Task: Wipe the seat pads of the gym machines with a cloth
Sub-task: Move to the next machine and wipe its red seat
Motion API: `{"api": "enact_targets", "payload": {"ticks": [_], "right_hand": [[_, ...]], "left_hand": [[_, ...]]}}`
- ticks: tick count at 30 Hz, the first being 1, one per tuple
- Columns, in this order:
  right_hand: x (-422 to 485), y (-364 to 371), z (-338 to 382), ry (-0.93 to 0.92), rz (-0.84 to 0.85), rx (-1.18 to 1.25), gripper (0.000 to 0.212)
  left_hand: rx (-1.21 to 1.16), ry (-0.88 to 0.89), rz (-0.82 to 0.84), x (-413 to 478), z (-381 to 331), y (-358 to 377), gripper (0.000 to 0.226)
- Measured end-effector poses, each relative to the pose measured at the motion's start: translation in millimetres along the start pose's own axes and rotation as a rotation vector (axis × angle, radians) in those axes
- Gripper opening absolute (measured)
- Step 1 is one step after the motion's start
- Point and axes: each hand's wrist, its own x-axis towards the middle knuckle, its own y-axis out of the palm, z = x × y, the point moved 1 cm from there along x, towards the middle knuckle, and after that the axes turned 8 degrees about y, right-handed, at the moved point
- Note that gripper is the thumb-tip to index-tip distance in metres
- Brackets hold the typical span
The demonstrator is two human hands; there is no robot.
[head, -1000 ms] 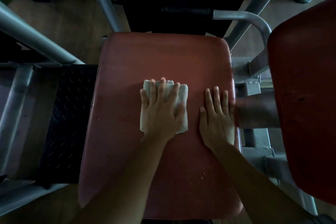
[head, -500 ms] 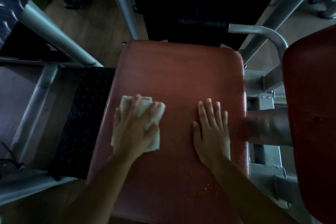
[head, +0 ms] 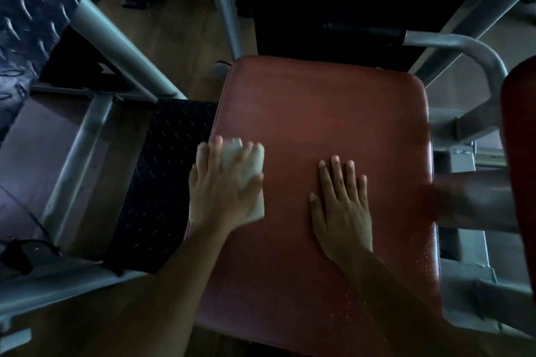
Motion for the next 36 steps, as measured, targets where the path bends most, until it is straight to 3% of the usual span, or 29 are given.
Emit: {"api": "enact_targets", "payload": {"ticks": [3, 5, 8, 12, 18, 20, 23, 25, 29, 31, 33, 36], "right_hand": [[-1, 0, 0, 0.002, -0.01, 0.003, 0.058], [-6, 0, -1, 0.005, -0.002, 0.012, 0.058], [-26, -2, -1, -0.005, 0.033, 0.011, 0.059], [-58, -3, -1, -0.012, 0.07, 0.0, 0.06], [-85, -6, -8, -0.031, 0.08, 0.015, 0.061], [-94, -8, -14, -0.058, 0.074, 0.009, 0.06], [-108, -9, -23, -0.09, 0.082, 0.005, 0.06], [-115, -10, -28, -0.097, 0.091, -0.011, 0.061], [-126, -12, -38, -0.139, 0.097, -0.031, 0.061], [-126, -13, -40, -0.156, 0.09, -0.021, 0.062], [-128, -13, -42, -0.155, 0.08, 0.0, 0.062], [-129, -15, -49, -0.133, 0.07, 0.006, 0.062]], "left_hand": [[-0.138, -0.112, -0.044, 48, 5, -1, 0.059], [-0.128, -0.079, -0.049, 47, 5, 0, 0.058], [-0.023, 0.049, -0.002, -6, 9, 0, 0.06], [-0.077, 0.129, 0.02, -93, 21, -1, 0.059], [-0.021, -0.154, -0.015, -68, -7, 3, 0.058], [0.031, -0.023, 0.003, -87, -28, 6, 0.056], [-0.026, 0.327, 0.023, -155, -33, 12, 0.054], [-0.097, 0.379, 0.005, -195, -12, 8, 0.053], [-0.219, -0.017, -0.076, -185, 46, 5, 0.059], [-0.23, -0.155, -0.095, -160, 39, 3, 0.06], [-0.03, -0.047, -0.065, -156, 4, 8, 0.058], [0.019, 0.343, -0.019, -178, -29, 14, 0.056]]}}
